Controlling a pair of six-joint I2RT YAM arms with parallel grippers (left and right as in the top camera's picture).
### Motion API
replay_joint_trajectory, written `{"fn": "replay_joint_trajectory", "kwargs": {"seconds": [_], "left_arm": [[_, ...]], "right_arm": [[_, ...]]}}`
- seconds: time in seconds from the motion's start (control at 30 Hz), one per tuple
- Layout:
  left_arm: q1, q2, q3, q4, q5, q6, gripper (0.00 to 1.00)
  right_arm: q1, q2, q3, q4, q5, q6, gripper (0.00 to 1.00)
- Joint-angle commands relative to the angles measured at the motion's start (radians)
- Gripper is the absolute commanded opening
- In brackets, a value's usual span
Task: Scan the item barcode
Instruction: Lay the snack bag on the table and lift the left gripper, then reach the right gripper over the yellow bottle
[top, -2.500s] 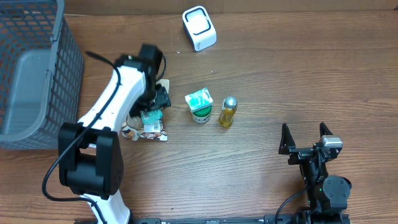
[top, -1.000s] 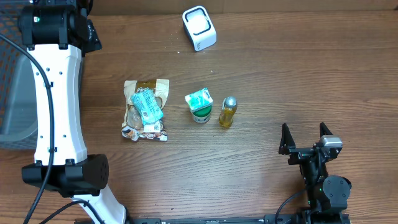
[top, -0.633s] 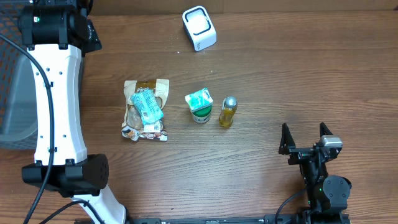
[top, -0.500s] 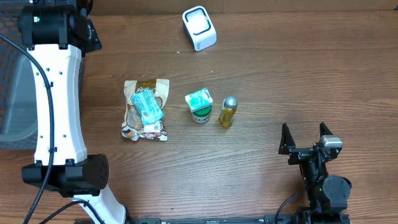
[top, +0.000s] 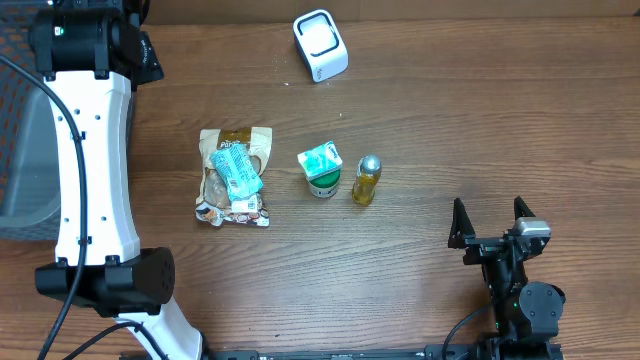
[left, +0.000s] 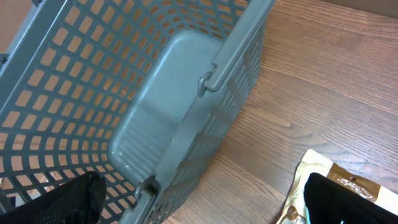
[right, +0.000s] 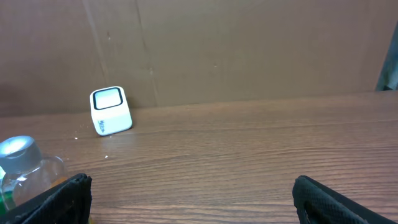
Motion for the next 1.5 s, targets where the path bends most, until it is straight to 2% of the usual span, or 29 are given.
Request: {"fn": "replay_joint_trajectory", "kwargs": {"seconds": [0.0, 1.0, 1.27, 1.47], "left_arm": [[-0.001, -0.006, 0.019, 0.003, -0.027, 0.018, 1.0], [-0.001, -0.006, 0.019, 0.003, -0.027, 0.018, 0.99], [-0.001, -0.006, 0.019, 0.003, -0.027, 0.018, 0.99], [-0.001, -0.006, 0.019, 0.003, -0.027, 0.018, 0.99]], "right_arm": [[0.004, -0.008, -0.01, 0.006, 0.013, -0.004, 1.0], [0.003, -0.008, 0.002, -0.005, -0.07, 0.012, 1.0], [0.004, 0.058, 0.2, -0.196, -0.071, 0.086, 1.0], [0.004, 0.292, 0.454, -0.277, -0.102, 0.154, 1.0]]}}
